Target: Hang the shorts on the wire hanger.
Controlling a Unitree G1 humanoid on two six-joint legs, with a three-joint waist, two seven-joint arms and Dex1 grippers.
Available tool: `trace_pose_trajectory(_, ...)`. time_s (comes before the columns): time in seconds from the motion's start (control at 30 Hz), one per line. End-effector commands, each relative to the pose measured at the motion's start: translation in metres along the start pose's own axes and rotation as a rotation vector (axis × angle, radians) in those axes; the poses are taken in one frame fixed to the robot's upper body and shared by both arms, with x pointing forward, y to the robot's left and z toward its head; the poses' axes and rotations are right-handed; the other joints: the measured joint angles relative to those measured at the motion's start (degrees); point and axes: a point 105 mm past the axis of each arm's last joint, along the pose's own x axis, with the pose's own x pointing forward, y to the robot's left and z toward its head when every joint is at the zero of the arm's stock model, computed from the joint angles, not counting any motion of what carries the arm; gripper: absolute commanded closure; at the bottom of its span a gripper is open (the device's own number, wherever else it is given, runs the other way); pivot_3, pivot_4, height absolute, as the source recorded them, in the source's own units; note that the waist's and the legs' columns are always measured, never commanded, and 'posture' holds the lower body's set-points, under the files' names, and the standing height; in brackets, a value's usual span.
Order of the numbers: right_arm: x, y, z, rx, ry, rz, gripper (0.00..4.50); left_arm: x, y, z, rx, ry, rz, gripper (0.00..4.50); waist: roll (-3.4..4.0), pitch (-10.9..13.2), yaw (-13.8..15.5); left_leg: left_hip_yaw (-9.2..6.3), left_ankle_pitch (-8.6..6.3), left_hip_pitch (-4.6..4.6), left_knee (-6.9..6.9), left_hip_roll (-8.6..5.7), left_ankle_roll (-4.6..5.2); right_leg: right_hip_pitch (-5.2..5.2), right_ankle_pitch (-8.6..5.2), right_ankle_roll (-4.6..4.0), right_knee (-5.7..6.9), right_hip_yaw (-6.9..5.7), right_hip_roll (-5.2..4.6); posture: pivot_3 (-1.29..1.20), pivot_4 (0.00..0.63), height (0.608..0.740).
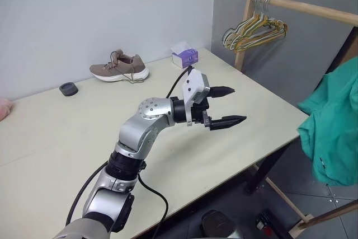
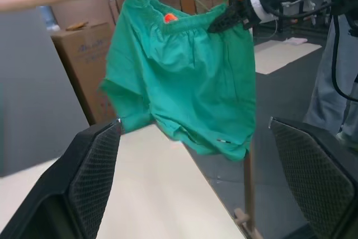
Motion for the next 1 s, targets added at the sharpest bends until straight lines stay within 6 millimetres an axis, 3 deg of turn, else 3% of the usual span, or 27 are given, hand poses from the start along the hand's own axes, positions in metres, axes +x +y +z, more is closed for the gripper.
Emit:
trace_pose_trajectory(0.03, 0.004, -0.011, 0.025, 0.017, -0.054, -0.039, 4.5, 0.008, 0.004, 0.02, 0.139, -0.04, 0.007, 0.03, 0.02, 0.05, 0.11, 0.07, -0.02, 0.04, 0.01, -0.05, 0.03, 0.04, 0.01, 0.02, -0.03, 0.03, -0.05, -0.52, 0.034, 0.74)
trace_pose_trajectory(0.43, 0.039, -0.008, 0.025, 0.09, 0.107, 0.017, 4.5, 0.028, -0.004, 0.017, 0.27, -0.067, 0.017, 0.03, 0.28, 0.67, 0.2, 0.31, -0.14, 0.2, -0.02, -0.04, 0.22, 0.24, 0.08, 0.14, -0.34, 0.17, -0.1, -0.5, 0.048, 0.74)
trace_pose_trajectory(0.73, 0.041, 0.002, 0.031, 0.132, 0.103, 0.074, 4.5, 0.033, -0.007, 0.019, 0.287, -0.069, 0.013, 0.03, 0.37, 0.86, 0.42, 0.31, -0.15, 0.14, 0.0, -0.04, 0.24, 0.24, 0.19, 0.33, -0.52, 0.2, -0.1, -0.5, 0.046, 0.74)
trace_pose_trajectory(1.0, 0.023, 0.003, 0.034, 0.183, 0.037, 0.089, 1.97, 0.032, -0.008, 0.018, 0.288, -0.067, -0.004, 0.0, 0.42, 0.88, 0.76, 0.28, -0.16, 0.08, 0.01, -0.04, 0.25, 0.22, 0.2, 0.36, -0.54, 0.19, -0.11, -0.5, 0.036, 0.74)
